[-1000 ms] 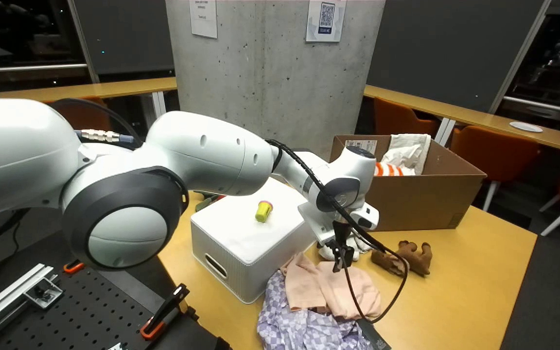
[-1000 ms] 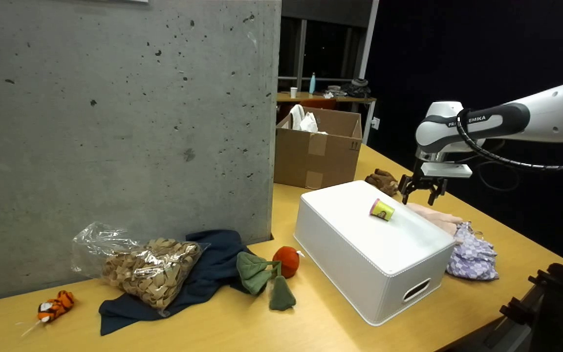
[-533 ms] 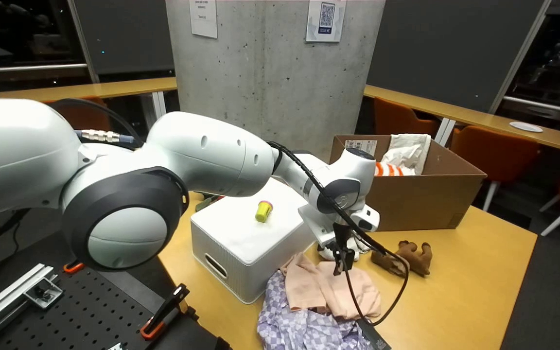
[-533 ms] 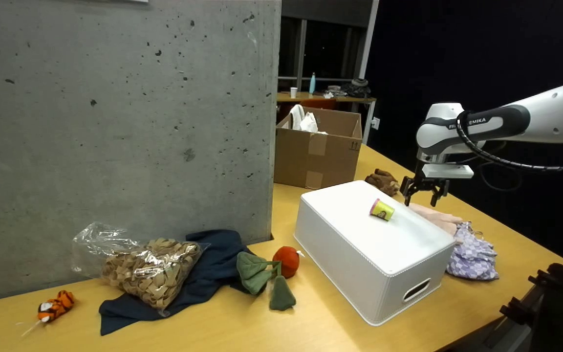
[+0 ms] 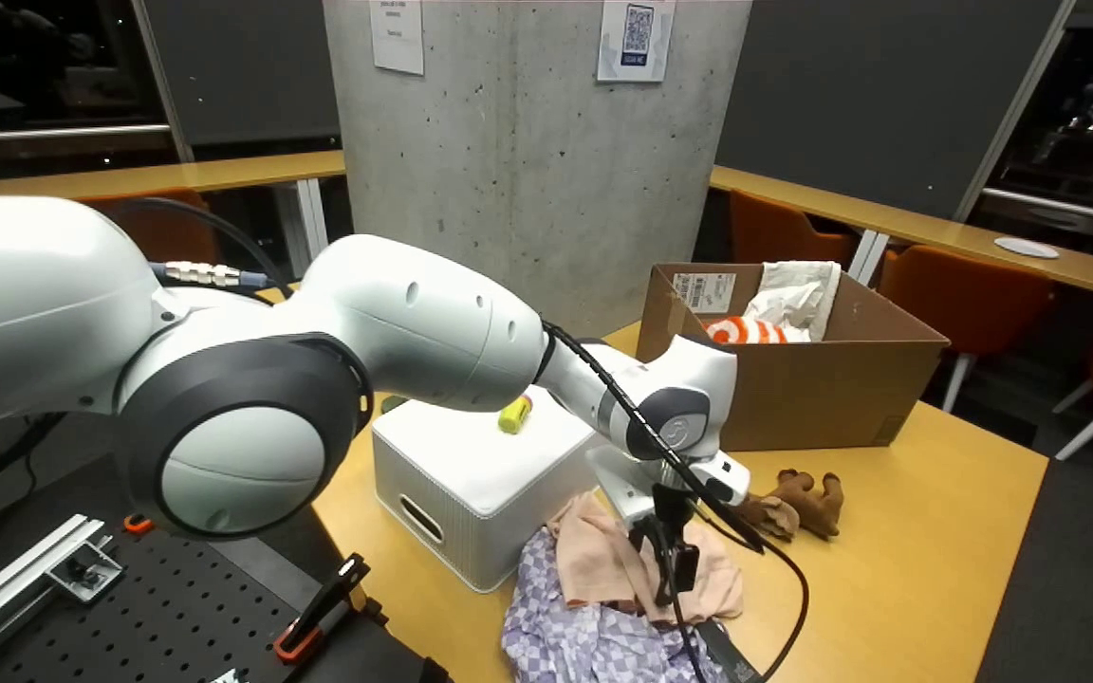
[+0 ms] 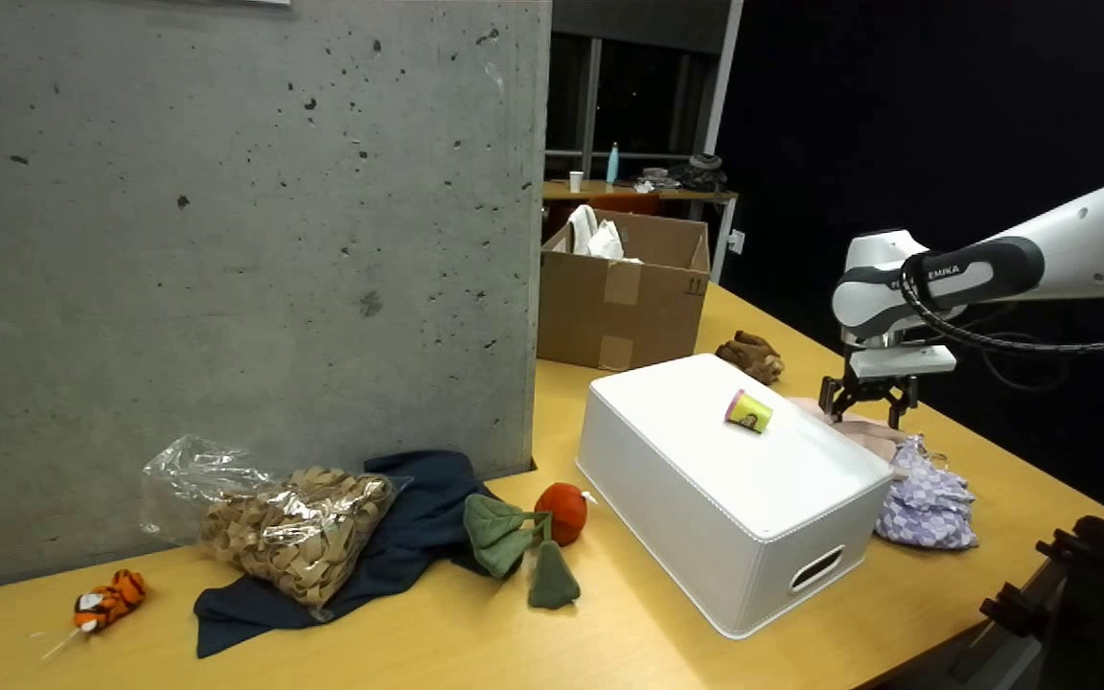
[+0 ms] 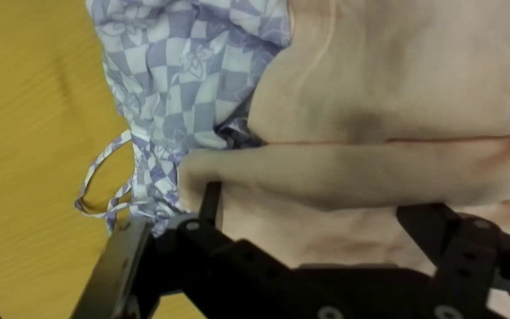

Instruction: Cover the yellow container with the pink shirt and pick it up, place the yellow container back on the tub and the tshirt back

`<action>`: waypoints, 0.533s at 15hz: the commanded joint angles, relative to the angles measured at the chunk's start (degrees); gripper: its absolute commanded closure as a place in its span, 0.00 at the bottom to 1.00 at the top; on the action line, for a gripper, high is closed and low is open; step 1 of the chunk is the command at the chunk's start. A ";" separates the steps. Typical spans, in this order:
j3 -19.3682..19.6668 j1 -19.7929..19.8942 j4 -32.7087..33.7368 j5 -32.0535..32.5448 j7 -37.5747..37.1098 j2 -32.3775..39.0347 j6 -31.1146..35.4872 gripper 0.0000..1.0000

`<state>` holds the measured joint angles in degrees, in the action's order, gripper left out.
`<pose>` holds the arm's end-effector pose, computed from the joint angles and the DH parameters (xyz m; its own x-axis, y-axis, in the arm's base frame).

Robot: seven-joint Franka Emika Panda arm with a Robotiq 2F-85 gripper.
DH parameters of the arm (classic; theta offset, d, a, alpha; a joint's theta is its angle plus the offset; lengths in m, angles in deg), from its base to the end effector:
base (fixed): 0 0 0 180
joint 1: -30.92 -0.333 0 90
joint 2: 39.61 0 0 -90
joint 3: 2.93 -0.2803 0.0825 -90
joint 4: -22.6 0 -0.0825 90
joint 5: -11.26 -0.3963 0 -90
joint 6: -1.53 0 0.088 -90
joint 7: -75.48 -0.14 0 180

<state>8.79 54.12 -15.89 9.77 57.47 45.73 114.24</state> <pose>0.6288 -0.3604 -0.0246 0.7042 -0.6998 -0.1202 -0.6661 -0.7097 0.2296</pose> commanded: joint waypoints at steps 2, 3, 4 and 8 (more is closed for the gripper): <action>-1.17 -0.14 -2.21 0.13 -1.49 0.01 2.17 0.28; -1.16 -0.08 -2.13 -0.02 -1.59 0.01 2.24 0.34; -1.10 0.15 -1.66 -0.17 -1.44 0.01 1.95 0.44; -0.56 0.01 -4.22 -0.44 -1.40 -2.38 3.19 0.73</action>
<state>8.25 53.92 -18.30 9.69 56.34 45.25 116.49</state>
